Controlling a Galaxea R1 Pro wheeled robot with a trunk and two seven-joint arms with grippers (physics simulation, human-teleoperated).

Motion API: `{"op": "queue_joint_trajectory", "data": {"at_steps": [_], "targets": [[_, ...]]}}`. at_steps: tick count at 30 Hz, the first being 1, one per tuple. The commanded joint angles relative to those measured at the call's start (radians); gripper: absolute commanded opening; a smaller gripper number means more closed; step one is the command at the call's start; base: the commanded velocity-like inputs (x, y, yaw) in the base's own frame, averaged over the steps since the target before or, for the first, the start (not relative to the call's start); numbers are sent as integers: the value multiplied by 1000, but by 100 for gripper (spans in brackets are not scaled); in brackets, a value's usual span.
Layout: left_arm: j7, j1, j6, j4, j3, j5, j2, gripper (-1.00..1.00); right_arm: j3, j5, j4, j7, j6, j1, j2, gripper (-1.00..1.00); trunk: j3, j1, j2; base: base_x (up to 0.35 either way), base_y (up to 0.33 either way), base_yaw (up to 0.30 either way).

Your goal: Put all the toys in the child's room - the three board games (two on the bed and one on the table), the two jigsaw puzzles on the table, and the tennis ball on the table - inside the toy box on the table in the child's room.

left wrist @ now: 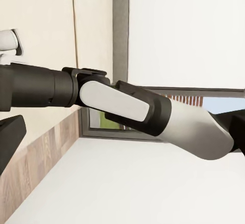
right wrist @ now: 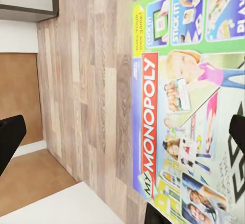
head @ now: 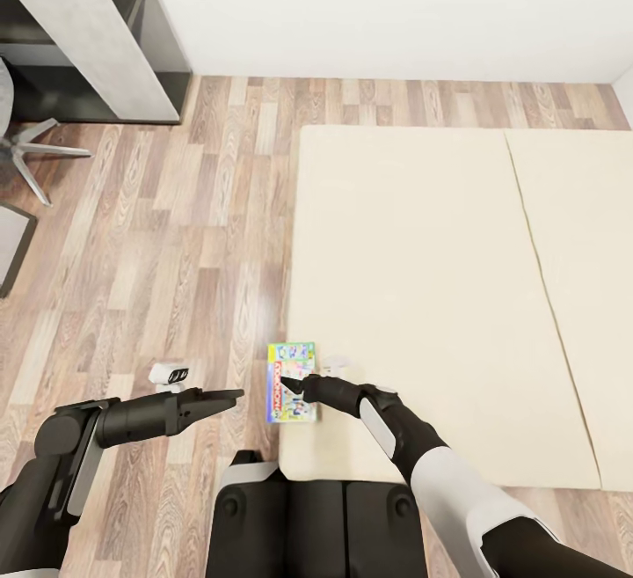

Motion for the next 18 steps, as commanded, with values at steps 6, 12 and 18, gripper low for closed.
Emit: {"op": "queue_joint_trajectory", "data": {"at_steps": [6,12,18], "targets": [[-4,0,11,0,0,0,0,100,1,-9,-1,0,8,0,0,100,9,1,-1,0,0,91],[-4,0,11,0,0,0,0,100,1,-9,-1,0,8,0,0,100,18,1,-1,0,0,91],[-4,0,11,0,0,0,0,100,1,-9,-1,-1,8,0,0,100,28,1,-1,0,0,91]]}}
